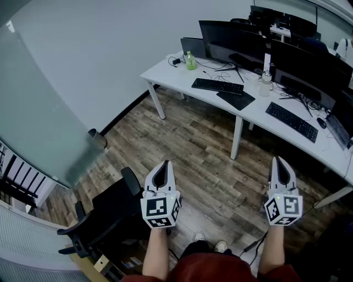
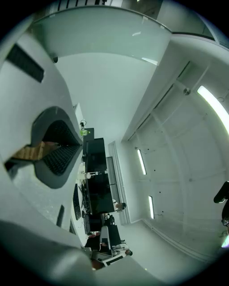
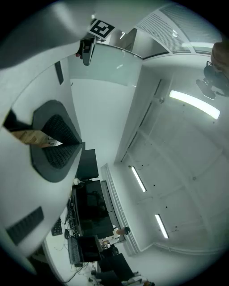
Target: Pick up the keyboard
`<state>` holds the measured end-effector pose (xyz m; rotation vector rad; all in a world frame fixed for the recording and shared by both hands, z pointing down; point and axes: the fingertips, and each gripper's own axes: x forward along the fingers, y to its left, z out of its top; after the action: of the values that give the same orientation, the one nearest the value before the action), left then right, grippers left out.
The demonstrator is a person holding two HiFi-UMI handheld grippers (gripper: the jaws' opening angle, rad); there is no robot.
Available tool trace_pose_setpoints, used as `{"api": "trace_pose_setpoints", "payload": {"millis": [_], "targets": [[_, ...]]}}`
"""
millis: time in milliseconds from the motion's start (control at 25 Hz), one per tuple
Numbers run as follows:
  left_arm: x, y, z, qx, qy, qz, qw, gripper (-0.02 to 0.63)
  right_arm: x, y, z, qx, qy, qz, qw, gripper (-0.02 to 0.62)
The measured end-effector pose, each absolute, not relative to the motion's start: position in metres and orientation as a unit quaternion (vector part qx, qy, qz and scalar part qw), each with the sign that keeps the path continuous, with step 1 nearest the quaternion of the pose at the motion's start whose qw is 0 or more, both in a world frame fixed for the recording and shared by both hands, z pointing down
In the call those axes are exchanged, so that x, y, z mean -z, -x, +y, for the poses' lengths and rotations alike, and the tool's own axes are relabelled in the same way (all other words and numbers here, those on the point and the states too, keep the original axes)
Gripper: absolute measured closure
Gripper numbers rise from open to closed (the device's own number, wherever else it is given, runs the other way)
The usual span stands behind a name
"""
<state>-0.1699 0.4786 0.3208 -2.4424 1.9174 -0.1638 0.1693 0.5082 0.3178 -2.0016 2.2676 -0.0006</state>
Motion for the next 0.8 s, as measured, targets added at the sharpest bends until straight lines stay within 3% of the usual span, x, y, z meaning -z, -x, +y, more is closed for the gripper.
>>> {"api": "trace_pose_setpoints", "payload": {"millis": [800], "targets": [[-0.318, 0.124, 0.490, 0.066, 0.786, 0.615, 0.024, 0.598, -0.329, -0.194, 0.512, 0.010, 0.640, 0.767, 0.043, 0.595]]}}
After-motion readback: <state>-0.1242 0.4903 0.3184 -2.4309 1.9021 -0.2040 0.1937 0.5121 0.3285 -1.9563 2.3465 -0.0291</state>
